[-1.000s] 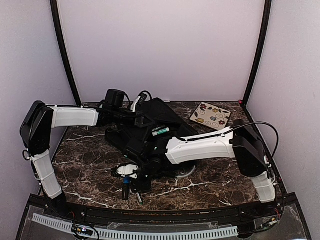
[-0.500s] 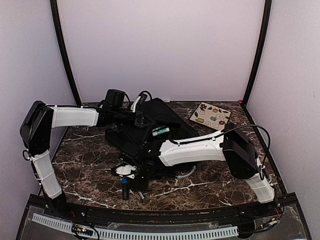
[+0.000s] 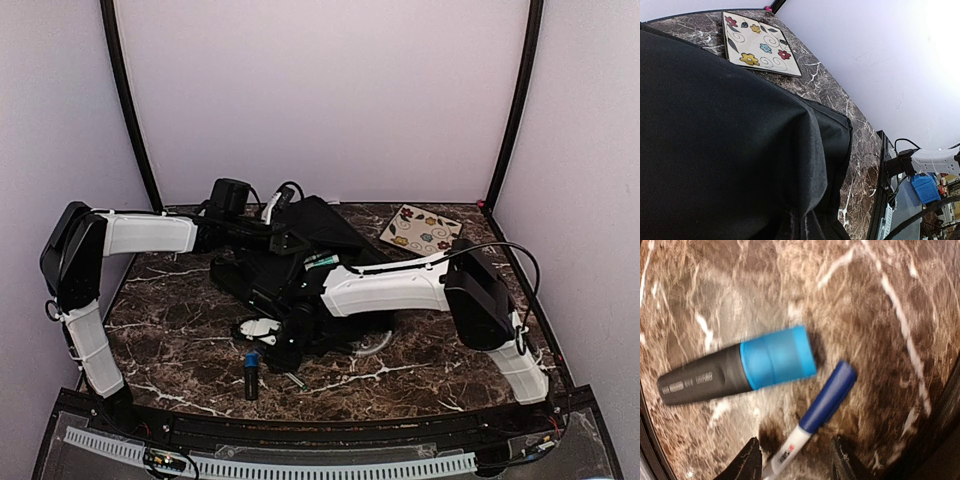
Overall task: Pack the student bag
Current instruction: Pick up the pen from the center of the board.
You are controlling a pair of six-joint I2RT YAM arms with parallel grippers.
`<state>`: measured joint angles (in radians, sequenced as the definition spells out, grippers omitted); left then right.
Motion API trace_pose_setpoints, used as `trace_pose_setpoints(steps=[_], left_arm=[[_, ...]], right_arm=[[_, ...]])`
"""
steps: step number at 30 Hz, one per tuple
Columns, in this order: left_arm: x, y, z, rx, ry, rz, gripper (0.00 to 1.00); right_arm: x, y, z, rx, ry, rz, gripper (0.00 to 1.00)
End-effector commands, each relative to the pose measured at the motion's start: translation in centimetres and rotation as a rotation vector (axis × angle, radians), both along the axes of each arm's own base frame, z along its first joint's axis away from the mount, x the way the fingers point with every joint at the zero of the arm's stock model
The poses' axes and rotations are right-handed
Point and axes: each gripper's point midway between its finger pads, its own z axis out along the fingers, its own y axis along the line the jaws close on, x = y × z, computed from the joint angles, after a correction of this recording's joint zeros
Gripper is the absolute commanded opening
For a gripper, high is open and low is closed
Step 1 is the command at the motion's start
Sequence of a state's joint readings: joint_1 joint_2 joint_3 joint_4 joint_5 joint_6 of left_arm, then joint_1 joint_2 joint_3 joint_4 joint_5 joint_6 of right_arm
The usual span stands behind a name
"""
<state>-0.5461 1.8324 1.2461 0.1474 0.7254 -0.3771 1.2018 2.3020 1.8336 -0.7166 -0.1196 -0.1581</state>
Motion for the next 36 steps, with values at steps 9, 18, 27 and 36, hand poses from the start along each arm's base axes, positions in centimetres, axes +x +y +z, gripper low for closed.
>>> trace_pose_setpoints(steps=[9, 18, 27, 36], left_arm=[[-1.5, -1.1, 3.7, -0.081, -0.076, -0.088, 0.0], [-1.5, -1.1, 3.7, -0.081, -0.075, -0.088, 0.0], [-1.5, -1.0, 3.8, -0.08, -0.079, -0.088, 0.0], [-1.4, -1.0, 3.7, -0.075, -0.082, -0.085, 0.0]], right_arm=[[3.0, 0.0, -3.2, -0.09, 0.047, -0.132, 0.38], [3.6, -0.1, -3.3, -0.104, 0.015, -0.137, 0.29], [1.3, -4.2, -3.7, -0.218, 0.0, -0.014, 0.16], [-0.6, -6.7, -1.7, -0.252, 0.042, 0.059, 0.17]])
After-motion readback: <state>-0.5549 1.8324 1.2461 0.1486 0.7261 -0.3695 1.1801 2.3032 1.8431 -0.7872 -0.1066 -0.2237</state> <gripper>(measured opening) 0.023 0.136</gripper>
